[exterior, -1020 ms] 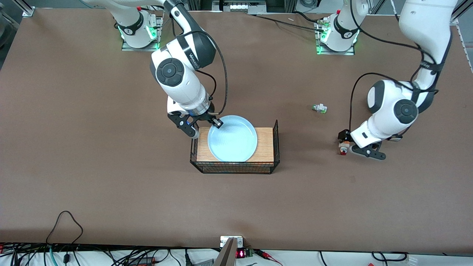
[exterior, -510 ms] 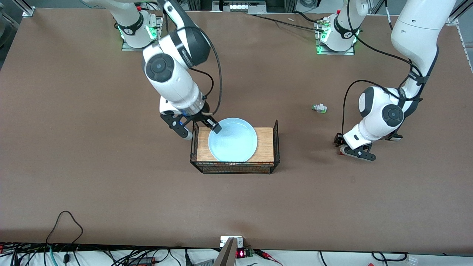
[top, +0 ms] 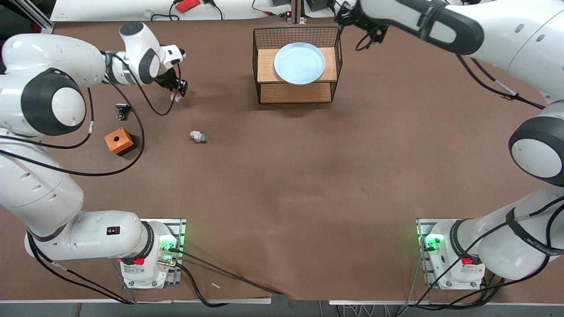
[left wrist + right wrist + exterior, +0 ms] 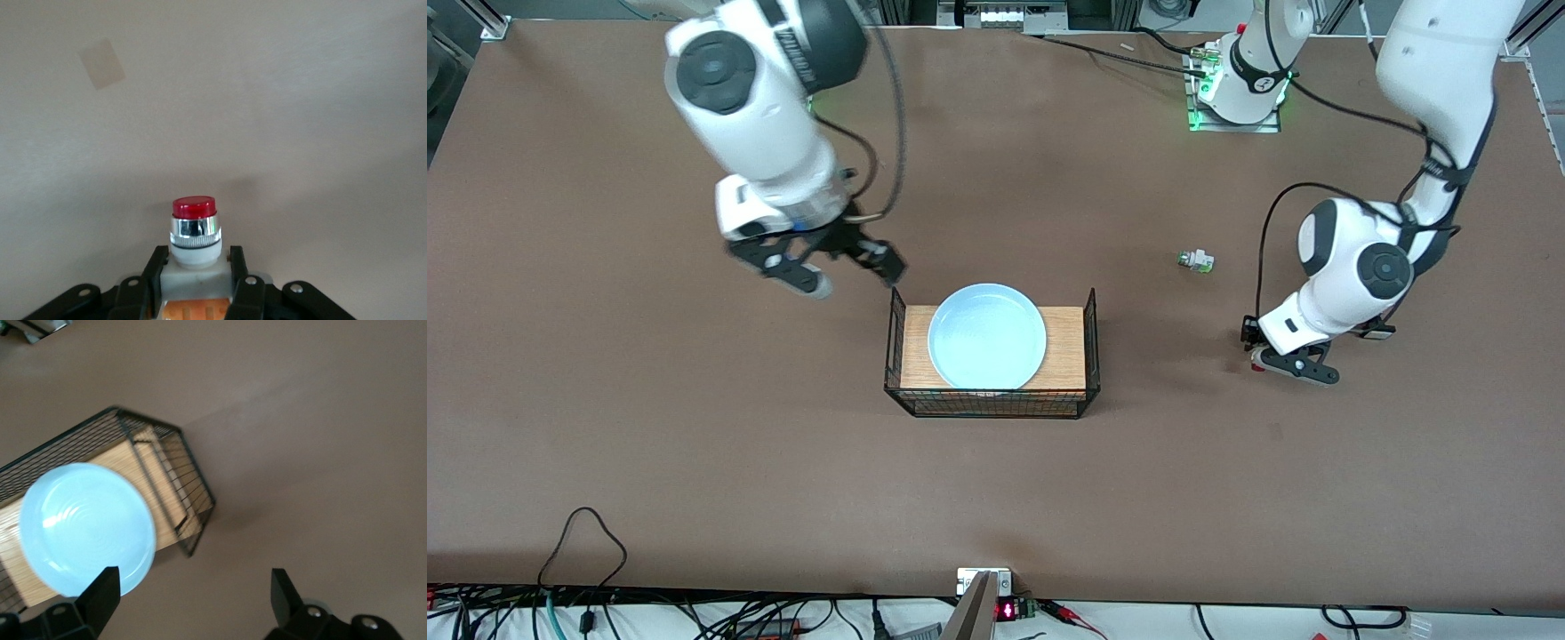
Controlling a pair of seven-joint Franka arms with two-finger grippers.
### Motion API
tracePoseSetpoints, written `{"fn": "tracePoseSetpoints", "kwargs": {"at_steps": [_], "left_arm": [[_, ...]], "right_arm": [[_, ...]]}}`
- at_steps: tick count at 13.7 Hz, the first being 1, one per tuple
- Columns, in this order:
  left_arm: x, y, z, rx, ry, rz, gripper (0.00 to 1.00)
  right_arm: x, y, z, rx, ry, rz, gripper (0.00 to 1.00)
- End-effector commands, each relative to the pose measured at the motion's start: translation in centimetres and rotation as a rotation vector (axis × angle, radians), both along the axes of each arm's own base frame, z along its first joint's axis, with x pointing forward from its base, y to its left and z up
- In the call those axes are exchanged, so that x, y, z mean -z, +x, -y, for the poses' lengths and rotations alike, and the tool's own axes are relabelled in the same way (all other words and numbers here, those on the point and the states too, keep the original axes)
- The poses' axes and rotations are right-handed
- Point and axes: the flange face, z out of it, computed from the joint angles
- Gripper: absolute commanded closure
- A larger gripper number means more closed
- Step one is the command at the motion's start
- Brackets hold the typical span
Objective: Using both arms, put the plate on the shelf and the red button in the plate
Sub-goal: 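Lift the red button with the left gripper and carry it over the plate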
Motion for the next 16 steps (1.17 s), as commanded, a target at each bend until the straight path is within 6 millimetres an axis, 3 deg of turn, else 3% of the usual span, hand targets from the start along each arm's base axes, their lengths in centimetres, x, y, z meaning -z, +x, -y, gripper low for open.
{"fn": "tracePoseSetpoints", "kwargs": {"at_steps": [1,4,7,9,11,13,16], "left_arm": [[-9.0,1.0,4.0,0.087,0.007,-0.1,0.76],[-14.7,1.5,11.9,0.155,-0.048,-0.074,0.74],[-21.4,1.2,20.2,-0.079,-0.237,-0.063,0.74],[-24.1,0.7,25.8,-0.187,-0.346,-0.092,0.74],[-24.7,0.2,31.8,-0.246,-0.401,-0.11,0.74],[-23.0,0.5,36.7,-0.356,-0.48,-0.063,0.73],[-18.1,0.2,40.2,-0.314,-0.389,0.068,0.73]], "right_arm": [[-0.2,2.1,7.0,-0.057,-0.033,-0.032,0.0],[-0.8,3.9,15.7,-0.157,-0.041,-0.065,0.0],[-2.1,4.2,24.2,-0.214,-0.027,-0.094,0.0],[-3.1,3.7,28.8,-0.295,-0.014,-0.093,0.0],[-4.0,2.8,32.0,-0.337,-0.005,-0.109,0.0],[-4.9,1.7,32.9,-0.361,-0.033,-0.128,0.0],[-4.4,-0.3,32.9,-0.372,-0.046,-0.099,0.0]]}}
